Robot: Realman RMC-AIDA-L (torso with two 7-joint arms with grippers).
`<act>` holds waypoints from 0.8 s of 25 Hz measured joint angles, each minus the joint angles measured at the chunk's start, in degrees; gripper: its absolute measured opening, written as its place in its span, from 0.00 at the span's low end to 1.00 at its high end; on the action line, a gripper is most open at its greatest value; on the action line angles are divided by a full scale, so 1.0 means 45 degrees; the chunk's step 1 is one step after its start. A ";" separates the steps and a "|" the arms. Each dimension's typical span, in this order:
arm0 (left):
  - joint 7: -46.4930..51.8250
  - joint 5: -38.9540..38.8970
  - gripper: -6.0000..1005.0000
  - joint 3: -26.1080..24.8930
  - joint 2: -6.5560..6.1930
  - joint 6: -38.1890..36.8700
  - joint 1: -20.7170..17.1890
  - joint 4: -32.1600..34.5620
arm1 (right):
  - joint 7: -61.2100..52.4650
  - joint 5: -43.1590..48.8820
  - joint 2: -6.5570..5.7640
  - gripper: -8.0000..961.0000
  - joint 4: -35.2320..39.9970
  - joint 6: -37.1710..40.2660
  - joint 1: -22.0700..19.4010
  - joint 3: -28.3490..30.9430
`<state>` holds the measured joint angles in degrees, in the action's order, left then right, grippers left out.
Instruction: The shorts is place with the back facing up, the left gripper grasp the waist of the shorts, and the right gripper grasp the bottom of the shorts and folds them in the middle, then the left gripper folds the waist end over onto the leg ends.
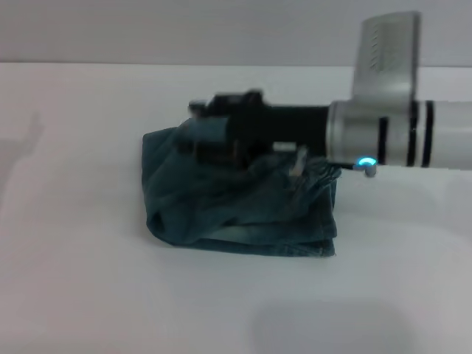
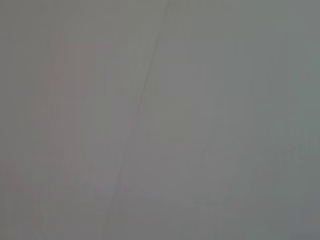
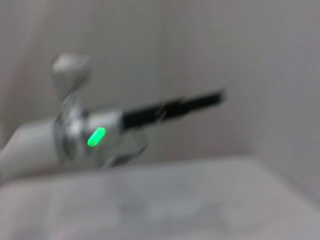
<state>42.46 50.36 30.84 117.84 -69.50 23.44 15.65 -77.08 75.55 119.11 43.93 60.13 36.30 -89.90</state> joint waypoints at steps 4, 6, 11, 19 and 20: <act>-0.0010 0.0001 0.82 -0.0112 0.0022 -0.0001 0.0114 -0.0084 | 0.2330 -0.2634 -0.0003 0.62 -0.0956 -0.0013 -0.0436 0.0652; -0.0029 0.0001 0.82 -0.0138 0.0029 -0.0001 0.0132 -0.0157 | 0.3951 -0.4343 0.0013 0.62 -0.1604 -0.0009 -0.0648 0.0857; -0.0052 0.0001 0.82 -0.0154 0.0029 -0.0006 0.0143 -0.0318 | 0.8217 -0.9376 0.0030 0.62 -0.3400 0.0079 -0.0889 0.0951; -0.0202 -0.0001 0.82 -0.0156 0.0050 -0.0122 0.0129 -0.0935 | 1.3171 -1.5904 0.0035 0.62 -0.5364 0.0196 -0.0789 0.0958; -0.0291 0.0000 0.82 -0.0154 0.0057 -0.0137 0.0138 -0.1067 | 1.4188 -1.7187 0.0035 0.62 -0.5609 0.0245 -0.0788 0.0957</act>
<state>41.15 50.36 30.15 118.09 -70.12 24.06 10.85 -13.23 -1.79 119.27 18.69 61.24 32.76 -85.60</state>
